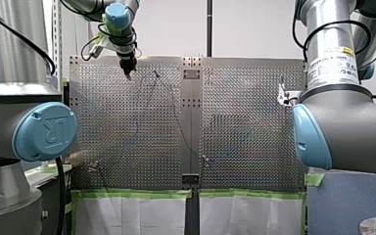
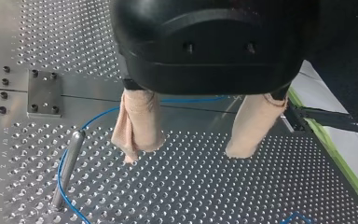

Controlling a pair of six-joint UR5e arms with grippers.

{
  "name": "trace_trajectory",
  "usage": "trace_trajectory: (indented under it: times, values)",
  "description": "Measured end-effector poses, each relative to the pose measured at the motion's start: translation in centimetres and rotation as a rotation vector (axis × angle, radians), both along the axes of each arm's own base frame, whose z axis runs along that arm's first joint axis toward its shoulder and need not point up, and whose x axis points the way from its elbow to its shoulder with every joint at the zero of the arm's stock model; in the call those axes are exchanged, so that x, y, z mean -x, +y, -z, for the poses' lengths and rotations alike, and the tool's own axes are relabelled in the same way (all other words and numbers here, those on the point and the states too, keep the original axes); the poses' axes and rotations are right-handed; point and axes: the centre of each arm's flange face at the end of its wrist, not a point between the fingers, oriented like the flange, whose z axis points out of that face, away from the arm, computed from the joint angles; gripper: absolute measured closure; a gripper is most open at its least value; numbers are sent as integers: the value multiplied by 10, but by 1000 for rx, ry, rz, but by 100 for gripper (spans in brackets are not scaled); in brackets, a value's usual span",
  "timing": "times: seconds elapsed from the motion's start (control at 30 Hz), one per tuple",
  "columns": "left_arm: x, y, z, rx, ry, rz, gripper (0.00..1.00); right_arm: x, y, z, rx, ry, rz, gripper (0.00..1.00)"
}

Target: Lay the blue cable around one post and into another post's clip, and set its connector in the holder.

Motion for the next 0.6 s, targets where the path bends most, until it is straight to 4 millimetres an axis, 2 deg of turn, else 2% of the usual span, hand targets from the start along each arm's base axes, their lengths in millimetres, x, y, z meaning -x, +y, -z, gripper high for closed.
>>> trace_trajectory:
  times: [0.6]
  values:
    - [0,0,0,4,-2,-1,0,0,0,0,1,0,0,0]
